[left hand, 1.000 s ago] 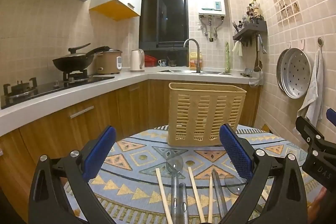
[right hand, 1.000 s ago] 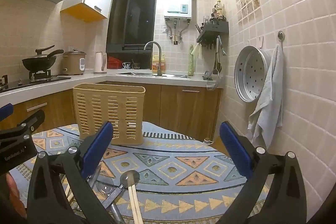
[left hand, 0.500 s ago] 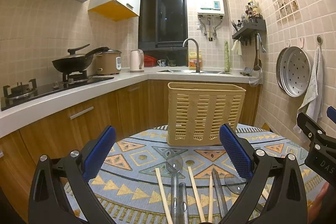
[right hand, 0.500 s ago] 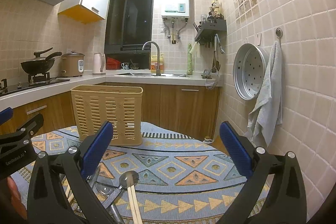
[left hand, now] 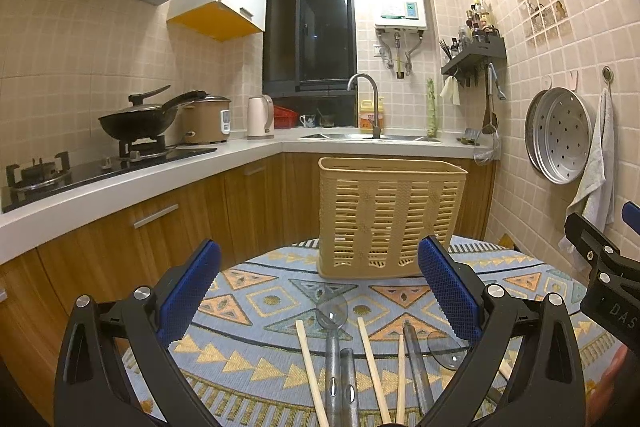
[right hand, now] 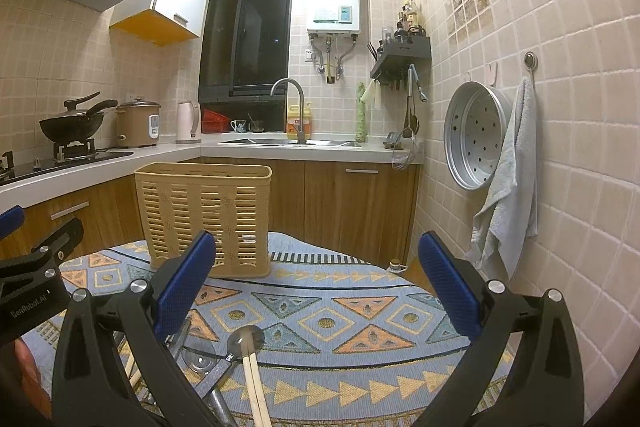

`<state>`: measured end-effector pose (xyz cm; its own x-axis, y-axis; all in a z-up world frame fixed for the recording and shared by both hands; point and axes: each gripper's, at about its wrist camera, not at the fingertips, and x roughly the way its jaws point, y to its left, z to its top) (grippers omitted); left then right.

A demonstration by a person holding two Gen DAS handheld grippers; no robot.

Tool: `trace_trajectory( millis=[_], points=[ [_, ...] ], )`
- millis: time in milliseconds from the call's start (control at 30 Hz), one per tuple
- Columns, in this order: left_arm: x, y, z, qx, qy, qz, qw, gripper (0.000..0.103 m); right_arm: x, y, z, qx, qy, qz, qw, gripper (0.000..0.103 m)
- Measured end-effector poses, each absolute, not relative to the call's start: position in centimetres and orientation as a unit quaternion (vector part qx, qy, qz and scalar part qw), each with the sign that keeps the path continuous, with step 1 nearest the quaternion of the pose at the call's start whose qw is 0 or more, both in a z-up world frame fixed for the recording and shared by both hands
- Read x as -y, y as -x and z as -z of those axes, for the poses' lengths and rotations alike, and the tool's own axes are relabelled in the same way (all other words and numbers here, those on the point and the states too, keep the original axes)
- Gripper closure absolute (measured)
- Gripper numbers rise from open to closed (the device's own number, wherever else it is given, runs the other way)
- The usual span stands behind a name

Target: Organize utensils

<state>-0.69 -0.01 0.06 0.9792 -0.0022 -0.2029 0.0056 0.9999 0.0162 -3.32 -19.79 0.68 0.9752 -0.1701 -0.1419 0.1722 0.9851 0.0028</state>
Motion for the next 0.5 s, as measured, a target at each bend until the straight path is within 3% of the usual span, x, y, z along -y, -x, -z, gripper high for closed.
trace_trajectory(
  millis=[500],
  points=[
    [0.25,0.94,-0.17,-0.101,-0.011,0.000,0.995,0.007,19.53,3.34,-0.77,-0.073,-0.001,0.090,0.993,0.006]
  ],
)
